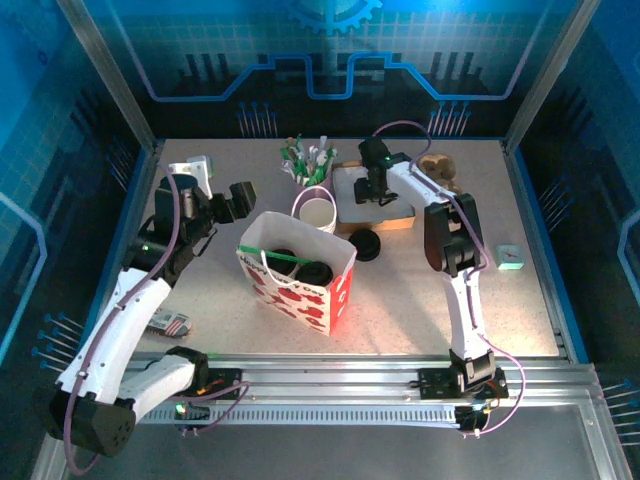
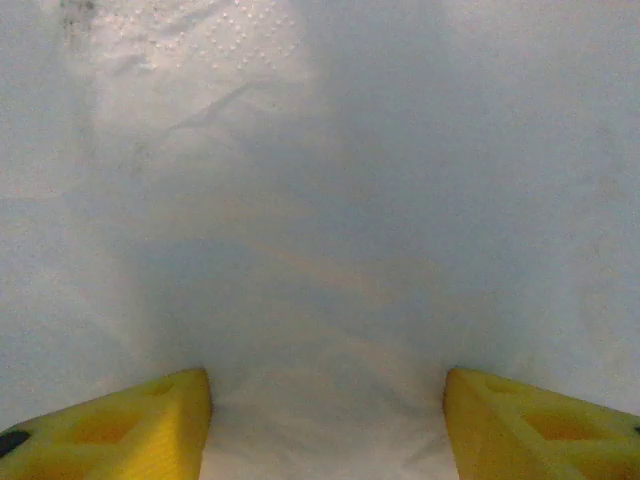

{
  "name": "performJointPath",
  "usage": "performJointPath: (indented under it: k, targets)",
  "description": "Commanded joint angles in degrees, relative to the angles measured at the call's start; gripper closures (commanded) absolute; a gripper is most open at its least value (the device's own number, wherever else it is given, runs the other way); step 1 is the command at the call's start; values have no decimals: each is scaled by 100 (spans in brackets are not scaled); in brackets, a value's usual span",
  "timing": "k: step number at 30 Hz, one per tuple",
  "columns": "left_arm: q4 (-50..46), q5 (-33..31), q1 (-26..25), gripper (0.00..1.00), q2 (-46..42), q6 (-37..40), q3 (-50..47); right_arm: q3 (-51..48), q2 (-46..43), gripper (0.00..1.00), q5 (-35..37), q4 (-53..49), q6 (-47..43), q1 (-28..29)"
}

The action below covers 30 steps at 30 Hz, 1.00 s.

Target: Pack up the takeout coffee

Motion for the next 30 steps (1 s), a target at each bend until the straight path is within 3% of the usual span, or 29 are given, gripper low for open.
performJointPath:
  k: [1,12,17,22,30]
  targets:
    - [174,-134,54,1,-64,105,-79,227,274,45,-123,-239,41,-55]
    - [121,-179,57,1,-122,149,-96,101,16,71,-194,-172,23,-74]
    - [163,-214,60,0,-220,168,-149,-5,-571,78,-208,-82,32,-24]
    - [165,-214,61,0,-264,184,-176,67,-991,92,-160,-132,-5,14]
    - [181,-204,61,1,-340,208,-237,-229,-1938,95,-221,-43,82,11]
